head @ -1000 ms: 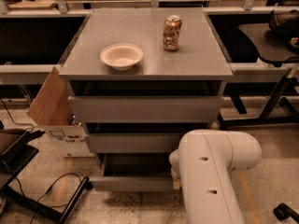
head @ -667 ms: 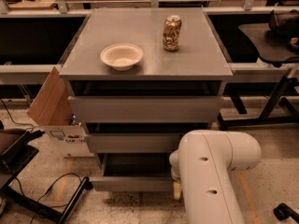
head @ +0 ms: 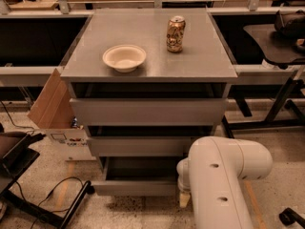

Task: Open bottom drawer

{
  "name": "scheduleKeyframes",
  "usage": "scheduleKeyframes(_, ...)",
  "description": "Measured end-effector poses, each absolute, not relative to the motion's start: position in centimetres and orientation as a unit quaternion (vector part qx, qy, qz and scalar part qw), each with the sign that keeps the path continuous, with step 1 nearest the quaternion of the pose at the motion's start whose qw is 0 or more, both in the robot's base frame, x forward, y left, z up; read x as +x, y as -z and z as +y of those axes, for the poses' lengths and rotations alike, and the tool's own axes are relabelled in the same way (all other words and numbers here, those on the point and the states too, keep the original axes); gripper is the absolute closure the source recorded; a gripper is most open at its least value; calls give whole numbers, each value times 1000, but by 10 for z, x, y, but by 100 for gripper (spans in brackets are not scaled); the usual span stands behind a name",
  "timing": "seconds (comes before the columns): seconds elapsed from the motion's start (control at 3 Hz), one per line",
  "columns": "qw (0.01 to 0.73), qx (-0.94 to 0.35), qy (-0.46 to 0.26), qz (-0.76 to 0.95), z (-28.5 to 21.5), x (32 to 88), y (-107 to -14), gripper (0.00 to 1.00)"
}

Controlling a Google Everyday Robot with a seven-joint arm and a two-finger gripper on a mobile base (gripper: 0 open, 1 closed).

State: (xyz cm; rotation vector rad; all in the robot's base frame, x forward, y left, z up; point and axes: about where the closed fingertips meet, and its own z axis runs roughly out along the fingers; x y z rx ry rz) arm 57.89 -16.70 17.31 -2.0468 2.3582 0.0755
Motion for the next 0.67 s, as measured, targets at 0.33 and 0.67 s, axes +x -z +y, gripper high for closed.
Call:
scheduleKeyframes(0.33, -25, -634, -49, 771, -181, 529, -163, 49)
scheduleKeyframes(0.67, -28, -633, -51, 772, -182, 526, -163, 72)
